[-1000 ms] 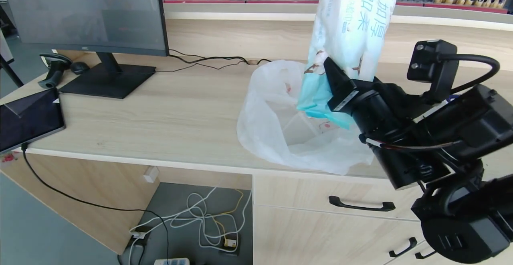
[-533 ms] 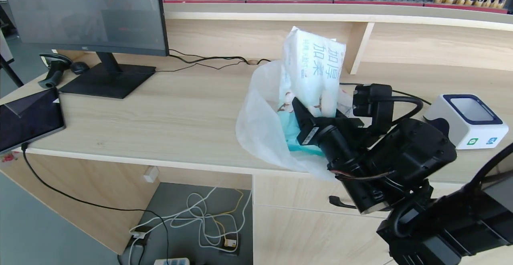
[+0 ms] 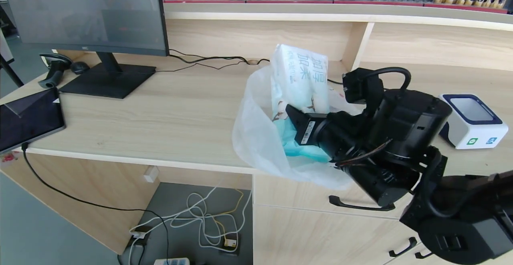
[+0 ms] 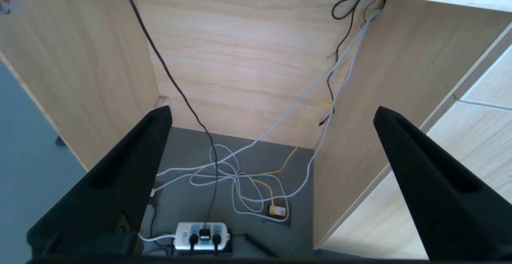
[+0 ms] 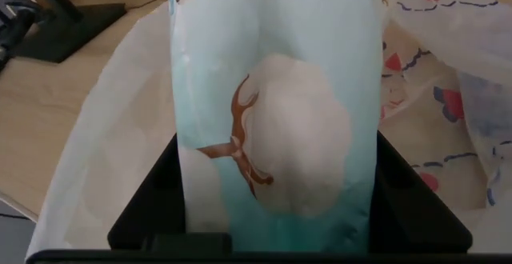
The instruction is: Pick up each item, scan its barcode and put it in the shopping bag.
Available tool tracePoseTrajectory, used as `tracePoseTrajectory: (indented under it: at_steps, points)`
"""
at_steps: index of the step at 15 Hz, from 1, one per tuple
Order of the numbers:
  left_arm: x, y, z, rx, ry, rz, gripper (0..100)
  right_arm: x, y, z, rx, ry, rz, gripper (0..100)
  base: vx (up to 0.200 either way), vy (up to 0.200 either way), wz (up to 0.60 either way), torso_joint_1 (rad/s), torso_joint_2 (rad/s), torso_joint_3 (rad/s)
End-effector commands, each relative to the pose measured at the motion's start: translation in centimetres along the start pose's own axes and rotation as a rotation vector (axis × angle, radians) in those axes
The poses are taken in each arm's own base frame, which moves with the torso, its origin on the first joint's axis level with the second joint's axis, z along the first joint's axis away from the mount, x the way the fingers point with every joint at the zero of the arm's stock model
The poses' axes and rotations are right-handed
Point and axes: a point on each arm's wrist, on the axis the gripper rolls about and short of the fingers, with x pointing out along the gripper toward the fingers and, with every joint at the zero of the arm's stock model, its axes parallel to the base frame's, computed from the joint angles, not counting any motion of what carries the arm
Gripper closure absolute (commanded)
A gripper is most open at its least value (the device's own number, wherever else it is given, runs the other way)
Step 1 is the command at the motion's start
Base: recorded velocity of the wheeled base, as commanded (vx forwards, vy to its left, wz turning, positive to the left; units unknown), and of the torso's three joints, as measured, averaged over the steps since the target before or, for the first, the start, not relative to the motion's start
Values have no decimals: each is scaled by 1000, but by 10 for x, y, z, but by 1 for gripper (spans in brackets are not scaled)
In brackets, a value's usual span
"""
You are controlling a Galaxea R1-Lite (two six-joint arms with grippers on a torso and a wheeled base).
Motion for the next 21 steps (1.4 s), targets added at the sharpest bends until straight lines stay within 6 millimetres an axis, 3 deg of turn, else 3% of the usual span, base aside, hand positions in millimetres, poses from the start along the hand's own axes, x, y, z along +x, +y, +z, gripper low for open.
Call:
tracePoseTrajectory:
  at_steps: [1,7,21]
  points:
    - [0,0,0,-1,0,1,0,-4,-4,33,29,-56,-13,100,0,0,0,0,0,0]
    - [0,0,0,1,0,3,0,-17,-8,49,-16,54,-41,100,0,0,0,0,0,0]
    - [0,0,0,1,0,0,0,-24,-9,1,-103,262,-55,100,0,0,0,0,0,0]
